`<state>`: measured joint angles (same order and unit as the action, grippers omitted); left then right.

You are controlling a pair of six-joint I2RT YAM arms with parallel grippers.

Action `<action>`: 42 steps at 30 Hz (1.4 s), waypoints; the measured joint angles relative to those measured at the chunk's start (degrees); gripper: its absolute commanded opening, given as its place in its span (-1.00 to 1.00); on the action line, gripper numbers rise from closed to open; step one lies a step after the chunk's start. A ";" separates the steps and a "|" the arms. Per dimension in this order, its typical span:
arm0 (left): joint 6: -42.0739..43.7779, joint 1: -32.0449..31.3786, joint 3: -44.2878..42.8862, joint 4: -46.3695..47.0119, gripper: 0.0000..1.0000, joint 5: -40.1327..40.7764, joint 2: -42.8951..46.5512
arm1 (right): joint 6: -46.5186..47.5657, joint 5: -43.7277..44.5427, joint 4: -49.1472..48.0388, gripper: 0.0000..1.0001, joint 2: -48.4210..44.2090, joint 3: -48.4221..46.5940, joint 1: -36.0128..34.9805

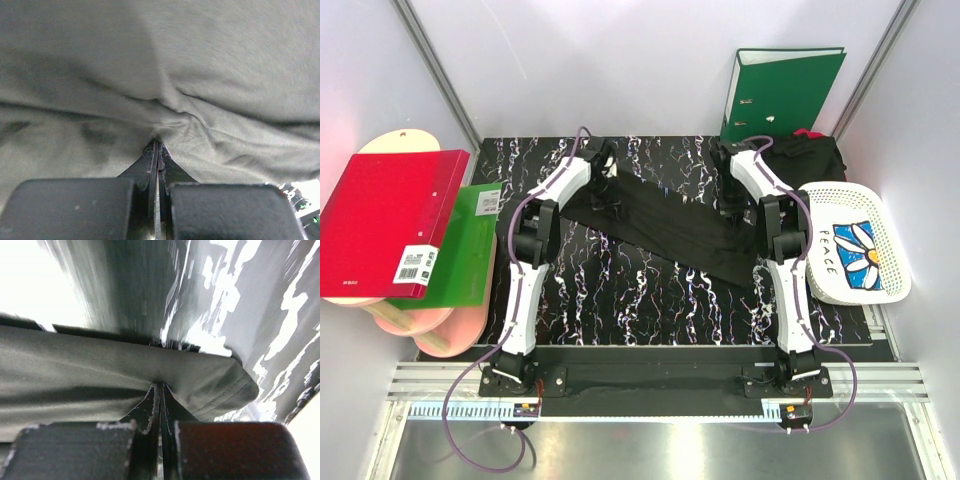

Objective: Fold and stack the t-shirts
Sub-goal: Rotate the tshirt 90 degrees

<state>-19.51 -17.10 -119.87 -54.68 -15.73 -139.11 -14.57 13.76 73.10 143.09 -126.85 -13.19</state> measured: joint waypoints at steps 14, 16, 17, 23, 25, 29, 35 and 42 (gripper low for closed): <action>-2.91 2.60 -12.48 -6.21 -1.00 7.37 -5.77 | -0.48 -13.68 3.69 -1.00 -9.77 21.07 -8.74; -3.17 2.43 -14.82 -6.95 -1.00 6.93 -7.21 | -0.68 -15.67 3.67 -1.00 -10.69 21.94 -10.36; -3.26 2.27 -15.52 -6.69 -1.00 6.62 -7.63 | -0.74 -16.46 3.72 -1.00 -11.26 22.16 -11.13; -3.04 1.40 -9.20 -2.89 -1.00 5.25 -4.26 | -1.22 -16.06 4.66 -1.00 -12.61 18.12 -12.57; -2.86 1.25 -2.89 -1.81 -1.00 4.94 -0.22 | -1.88 -14.58 4.57 -1.00 -12.61 14.53 -12.44; -2.14 1.22 3.93 -1.27 -1.00 4.52 7.06 | -4.59 -9.16 4.17 -1.00 -11.39 5.33 -12.28; -0.66 3.04 8.63 -0.63 -1.00 3.85 18.43 | -8.35 -4.33 3.34 -1.00 -9.35 3.30 -12.22; -0.15 5.95 8.76 0.04 -0.85 5.53 24.96 | -5.42 -7.26 5.90 -0.39 -0.66 -18.99 -12.20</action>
<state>-19.66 -11.16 -111.11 -54.63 -10.20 -114.15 -19.99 6.50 79.00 142.43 -145.84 -25.39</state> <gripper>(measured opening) 0.005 0.011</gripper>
